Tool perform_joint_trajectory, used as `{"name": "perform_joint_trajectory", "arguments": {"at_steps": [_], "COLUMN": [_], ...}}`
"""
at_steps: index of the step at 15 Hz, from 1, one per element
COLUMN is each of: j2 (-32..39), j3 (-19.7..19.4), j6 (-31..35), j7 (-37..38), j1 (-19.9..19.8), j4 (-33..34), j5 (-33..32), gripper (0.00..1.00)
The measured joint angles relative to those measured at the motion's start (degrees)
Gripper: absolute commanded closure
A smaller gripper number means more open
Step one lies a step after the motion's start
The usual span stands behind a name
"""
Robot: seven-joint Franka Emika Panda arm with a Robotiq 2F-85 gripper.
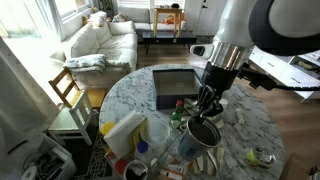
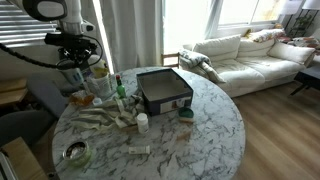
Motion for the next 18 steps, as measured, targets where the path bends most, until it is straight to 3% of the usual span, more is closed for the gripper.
{"name": "perform_joint_trajectory", "arguments": {"at_steps": [7, 18], "j2": [0.57, 8.7], "j3": [0.01, 0.93], "j6": [0.67, 15.44], "j7": [0.23, 10.23], "j1": [0.0, -0.06], "j4": [0.09, 5.97], "j5": [0.02, -0.54], "gripper": [0.99, 0.99]}}
